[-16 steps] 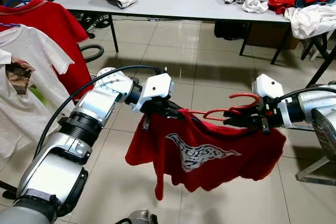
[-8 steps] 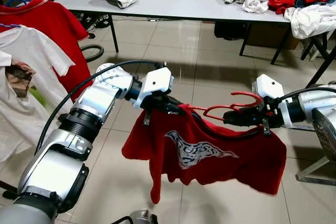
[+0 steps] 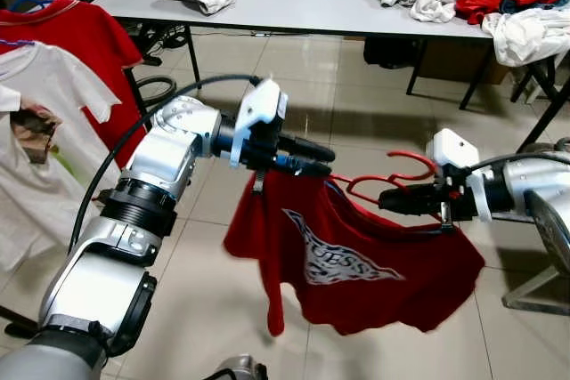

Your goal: Hang hanger

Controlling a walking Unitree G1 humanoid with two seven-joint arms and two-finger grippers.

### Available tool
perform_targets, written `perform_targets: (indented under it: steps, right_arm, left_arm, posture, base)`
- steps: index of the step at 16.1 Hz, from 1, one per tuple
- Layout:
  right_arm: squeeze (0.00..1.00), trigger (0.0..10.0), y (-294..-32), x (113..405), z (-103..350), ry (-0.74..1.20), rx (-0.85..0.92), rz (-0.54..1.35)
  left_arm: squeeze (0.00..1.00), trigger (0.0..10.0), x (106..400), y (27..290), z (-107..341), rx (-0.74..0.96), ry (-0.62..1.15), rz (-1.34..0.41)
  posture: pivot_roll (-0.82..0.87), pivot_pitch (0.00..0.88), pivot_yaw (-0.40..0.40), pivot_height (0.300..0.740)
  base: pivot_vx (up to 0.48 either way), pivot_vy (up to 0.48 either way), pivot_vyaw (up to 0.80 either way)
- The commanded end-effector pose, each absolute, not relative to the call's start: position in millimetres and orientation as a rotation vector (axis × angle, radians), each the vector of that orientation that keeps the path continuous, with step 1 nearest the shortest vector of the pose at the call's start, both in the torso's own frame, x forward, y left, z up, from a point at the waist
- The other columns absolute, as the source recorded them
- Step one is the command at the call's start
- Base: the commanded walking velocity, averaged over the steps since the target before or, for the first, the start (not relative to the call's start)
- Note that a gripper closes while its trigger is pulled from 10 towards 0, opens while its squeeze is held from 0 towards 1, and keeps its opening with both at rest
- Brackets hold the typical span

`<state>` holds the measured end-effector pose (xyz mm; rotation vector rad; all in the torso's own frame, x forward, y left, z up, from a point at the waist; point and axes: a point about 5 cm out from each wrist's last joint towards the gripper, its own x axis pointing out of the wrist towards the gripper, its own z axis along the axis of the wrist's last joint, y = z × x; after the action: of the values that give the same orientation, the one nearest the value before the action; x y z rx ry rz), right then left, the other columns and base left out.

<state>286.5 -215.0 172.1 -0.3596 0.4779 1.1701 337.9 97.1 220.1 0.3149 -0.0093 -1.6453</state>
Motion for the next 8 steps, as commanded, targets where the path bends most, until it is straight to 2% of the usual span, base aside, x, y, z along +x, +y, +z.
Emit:
perform_targets:
  steps: [1,2,4,6,8]
  right_arm:
    - [0.00,0.0,-216.0,286.4,176.8,0.429,-0.341,1.134]
    - [0.00,0.0,-218.7,284.5,168.7,0.421,-0.317,1.067]
    - [0.00,0.0,-222.8,281.1,155.5,0.406,-0.270,0.941]
    - [0.00,0.0,-229.2,277.8,136.0,0.394,-0.178,0.719]
    - [0.00,0.0,-231.5,264.9,107.5,0.392,-0.079,0.464]
  left_arm:
    - [0.00,10.0,338.3,100.6,227.7,0.307,-0.033,-1.625]
    - [0.00,10.0,338.0,105.3,227.4,0.309,-0.083,-1.573]
    - [0.00,10.0,339.1,114.4,218.3,0.275,-0.047,-1.448]
    - [0.00,10.0,337.1,126.5,198.3,0.232,-0.008,-1.274]
    - [0.00,10.0,337.8,145.8,154.7,0.238,0.073,-0.902]
  posture:
    - [-0.02,0.000,0.063,0.740]
    - [-0.02,0.000,0.065,0.740]
    - [-0.03,0.000,0.071,0.740]
    - [-0.03,0.000,0.071,0.740]
    - [-0.03,0.000,0.074,0.740]
  base:
    - [0.000,0.000,0.00]
    - [0.000,0.000,0.00]
    - [0.000,0.000,0.00]
    - [0.000,0.000,0.00]
    - [0.000,0.000,0.00]
